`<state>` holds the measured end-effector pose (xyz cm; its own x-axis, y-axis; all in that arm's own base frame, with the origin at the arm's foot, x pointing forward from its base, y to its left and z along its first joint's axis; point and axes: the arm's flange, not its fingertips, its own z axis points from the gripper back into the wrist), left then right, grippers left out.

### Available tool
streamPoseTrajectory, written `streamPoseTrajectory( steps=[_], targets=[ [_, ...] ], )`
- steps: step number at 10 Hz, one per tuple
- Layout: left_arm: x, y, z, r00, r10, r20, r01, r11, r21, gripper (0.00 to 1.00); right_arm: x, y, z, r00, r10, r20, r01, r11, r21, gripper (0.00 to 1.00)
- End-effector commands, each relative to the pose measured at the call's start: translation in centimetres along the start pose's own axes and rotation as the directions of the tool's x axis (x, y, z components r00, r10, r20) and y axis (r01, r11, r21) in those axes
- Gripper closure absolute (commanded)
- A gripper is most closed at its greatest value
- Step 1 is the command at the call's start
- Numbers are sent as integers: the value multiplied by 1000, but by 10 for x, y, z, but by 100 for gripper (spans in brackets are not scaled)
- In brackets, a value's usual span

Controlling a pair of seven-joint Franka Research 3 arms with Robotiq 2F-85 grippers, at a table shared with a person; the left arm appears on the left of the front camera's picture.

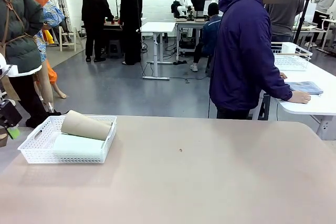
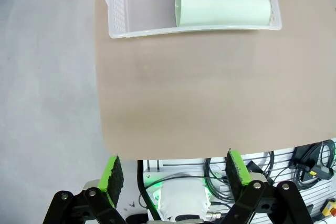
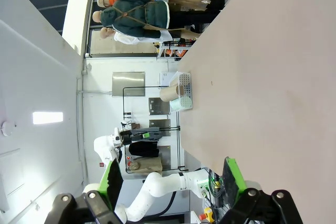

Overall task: Clean and organize the cups into the basket.
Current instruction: Move the Organizing basket back to the left side of the table.

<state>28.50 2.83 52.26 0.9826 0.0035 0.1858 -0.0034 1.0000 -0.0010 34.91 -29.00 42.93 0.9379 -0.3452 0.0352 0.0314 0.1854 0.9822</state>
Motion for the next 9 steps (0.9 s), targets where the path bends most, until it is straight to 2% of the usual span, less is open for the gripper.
streamPoseTrajectory(
  steps=[1,2,3,4,5,6,7,9],
  targets=[
    [0,0,1,1000,-7,3,7,1000,-22,0,1,1,0,1000,-2,-6,2,1000,-5,0],
    [0,0,0,1000,0,0,0,1000,0,0,1,1,0,1000,-2,-6,2,1000,-5,0],
    [28,21,13,999,35,-23,-40,963,-265,0,1,1,0,1000,-2,-6,2,1000,-5,0],
    [44,50,26,995,60,-85,-94,867,-489,0,1,1,0,1000,-2,-6,2,1000,-5,0],
    [58,86,36,987,71,-148,-152,727,-669,0,1,1,0,1000,-2,-6,2,1000,-5,0],
    [69,124,40,976,110,-189,-217,575,-788,0,1,1,0,1000,-2,-6,2,1000,-5,0],
    [79,165,38,965,145,-220,-262,429,-865,0,1,1,0,1000,-2,-6,2,1000,-5,0],
    [83,225,24,951,172,-257,-297,275,-915,0,1,1,0,1000,-2,-6,2,1000,-5,0]
  ],
)
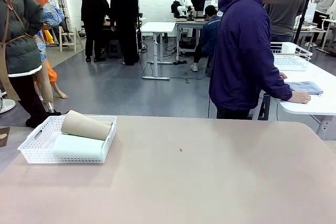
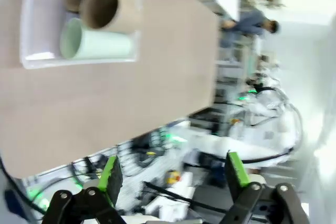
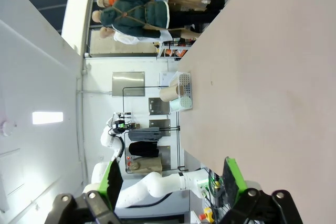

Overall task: Clean and organize the cups into the basket.
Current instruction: Move the Organizing basket back to the left side of the table.

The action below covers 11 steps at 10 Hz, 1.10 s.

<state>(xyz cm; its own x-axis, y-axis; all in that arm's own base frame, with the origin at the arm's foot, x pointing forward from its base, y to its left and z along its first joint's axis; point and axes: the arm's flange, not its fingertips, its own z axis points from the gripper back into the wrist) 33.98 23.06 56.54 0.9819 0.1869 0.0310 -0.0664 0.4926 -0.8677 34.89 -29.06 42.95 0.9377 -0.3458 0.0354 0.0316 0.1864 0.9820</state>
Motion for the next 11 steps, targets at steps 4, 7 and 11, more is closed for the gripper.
streamPoseTrajectory(
  steps=[4,7,11],
  targets=[
    [16,56,71,994,63,-90,-94,909,-405,0,1,1,-1,1000,-2,-6,2,1000,-4,0],
    [9,54,89,997,21,-71,-48,914,-402,0,1,1,-1,1000,-2,-6,2,1000,-4,0],
    [-2,35,95,998,-16,53,32,955,-296,0,1,1,-1,1000,-2,-6,2,1000,-4,0]
  ],
)
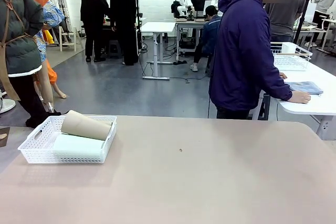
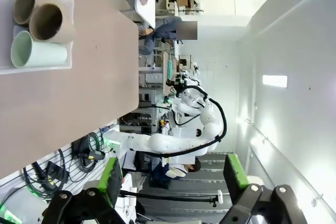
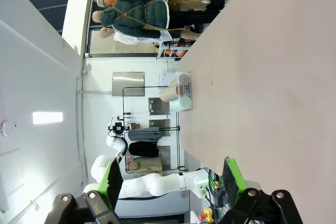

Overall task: Clean and organize the cups into the basket.
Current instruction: Move the Organizing basket back to the left side of the table.

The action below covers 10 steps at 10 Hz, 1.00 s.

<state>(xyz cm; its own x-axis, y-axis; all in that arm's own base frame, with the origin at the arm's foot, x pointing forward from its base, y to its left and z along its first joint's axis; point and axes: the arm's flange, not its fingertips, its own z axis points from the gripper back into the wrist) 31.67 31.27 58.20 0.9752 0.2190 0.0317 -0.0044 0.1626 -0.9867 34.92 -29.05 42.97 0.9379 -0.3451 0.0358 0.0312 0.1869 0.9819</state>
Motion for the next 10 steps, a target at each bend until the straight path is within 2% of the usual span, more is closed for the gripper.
streamPoseTrajectory(
  steps=[1,7,8,10],
  targets=[
    [3,-1,15,998,-50,42,47,997,65,0,1,1,0,1000,-2,-6,2,1000,-4,0],
    [1,-3,14,999,-18,51,16,998,53,0,1,1,0,1000,-2,-6,2,1000,-4,0],
    [0,-3,15,994,-38,107,26,993,119,0,1,1,0,1000,-2,-6,2,1000,-4,0],
    [-4,-1,19,984,-73,161,40,980,197,0,1,1,0,1000,-2,-6,2,1000,-4,0]
  ],
)
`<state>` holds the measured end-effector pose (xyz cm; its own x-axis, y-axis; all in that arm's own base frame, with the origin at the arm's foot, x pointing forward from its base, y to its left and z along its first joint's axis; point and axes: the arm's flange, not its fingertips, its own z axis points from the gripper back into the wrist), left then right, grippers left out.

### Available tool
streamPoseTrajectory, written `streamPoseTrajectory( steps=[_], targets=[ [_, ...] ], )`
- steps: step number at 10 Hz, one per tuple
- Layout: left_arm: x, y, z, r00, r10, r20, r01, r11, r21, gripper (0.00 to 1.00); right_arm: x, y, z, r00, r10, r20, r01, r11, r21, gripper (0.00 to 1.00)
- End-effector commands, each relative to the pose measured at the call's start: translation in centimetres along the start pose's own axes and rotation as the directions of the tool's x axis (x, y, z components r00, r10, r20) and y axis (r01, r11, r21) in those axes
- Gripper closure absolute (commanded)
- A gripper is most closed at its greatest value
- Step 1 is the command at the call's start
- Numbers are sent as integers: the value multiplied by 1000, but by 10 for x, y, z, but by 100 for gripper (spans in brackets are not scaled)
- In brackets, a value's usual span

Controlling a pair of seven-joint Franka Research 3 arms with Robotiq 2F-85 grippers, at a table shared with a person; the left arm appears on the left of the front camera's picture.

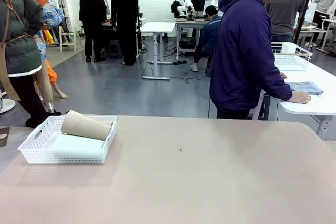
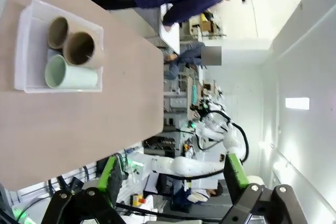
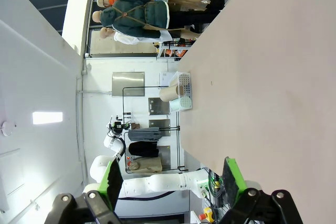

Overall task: Clean and organize the cups into the basket.
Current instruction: Move the Organizing basket back to the left side of the table.

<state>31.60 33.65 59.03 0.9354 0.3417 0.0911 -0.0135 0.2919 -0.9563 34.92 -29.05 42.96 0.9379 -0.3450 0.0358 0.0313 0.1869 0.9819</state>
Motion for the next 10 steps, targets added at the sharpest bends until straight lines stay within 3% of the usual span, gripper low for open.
streamPoseTrajectory(
  steps=[1,10],
  targets=[
    [-1,0,-5,999,7,-35,-8,999,-35,0,1,1,0,1000,-2,-6,2,1000,-4,0],
    [-1,0,-5,999,7,-35,-8,999,-35,0,1,1,0,1000,-2,-6,2,1000,-4,0]
  ],
)
